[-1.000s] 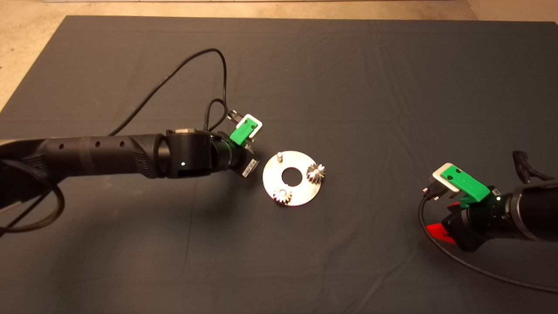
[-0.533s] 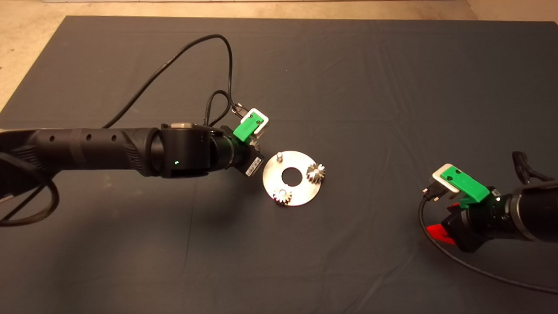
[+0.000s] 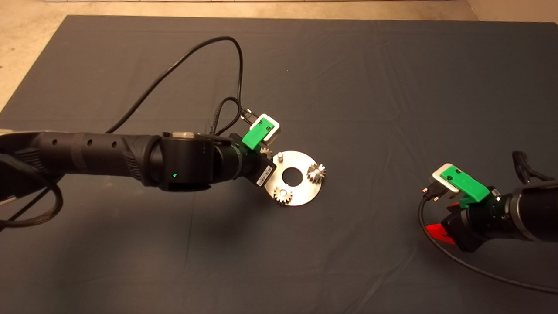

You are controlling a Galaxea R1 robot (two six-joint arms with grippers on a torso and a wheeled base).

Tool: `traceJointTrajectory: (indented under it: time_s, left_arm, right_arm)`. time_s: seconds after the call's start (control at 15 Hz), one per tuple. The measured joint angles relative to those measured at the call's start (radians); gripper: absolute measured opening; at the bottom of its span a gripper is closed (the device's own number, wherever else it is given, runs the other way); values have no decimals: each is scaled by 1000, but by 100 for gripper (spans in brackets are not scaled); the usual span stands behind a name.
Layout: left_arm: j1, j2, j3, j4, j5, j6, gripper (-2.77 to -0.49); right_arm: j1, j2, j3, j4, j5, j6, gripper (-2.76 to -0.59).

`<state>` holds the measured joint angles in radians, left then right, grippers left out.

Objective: Install three planetary gears onto the carrier pins

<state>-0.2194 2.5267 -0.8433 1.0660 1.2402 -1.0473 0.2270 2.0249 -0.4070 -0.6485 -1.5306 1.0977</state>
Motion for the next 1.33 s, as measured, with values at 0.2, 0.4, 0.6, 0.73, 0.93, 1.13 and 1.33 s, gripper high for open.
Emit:
traceJointTrajectory:
  time_s: [0.2,0.4,0.6,0.73,0.93,1.13,1.33]
  left_arm:
    - [0,40,-28,5,-4,-4,-262]
    - [0,51,-58,24,-5,-7,-262]
    - [0,53,-74,36,-3,-7,-262]
    - [1,56,-76,41,-4,-7,-262]
    - [15,72,-98,68,-6,-7,-262]
    - [16,76,-98,69,-9,-7,-263]
    - [16,86,-98,72,-9,-11,-263]
  right_arm:
    - [0,0,0,0,1,0,-147]
    - [0,-1,0,0,0,0,-147]
    - [0,0,0,0,0,0,-147]
    - [0,-1,0,0,0,0,-147]
    - [0,0,0,0,0,0,-147]
    - [0,0,0,0,0,0,-147]
    - [0,0,0,0,0,0,-147]
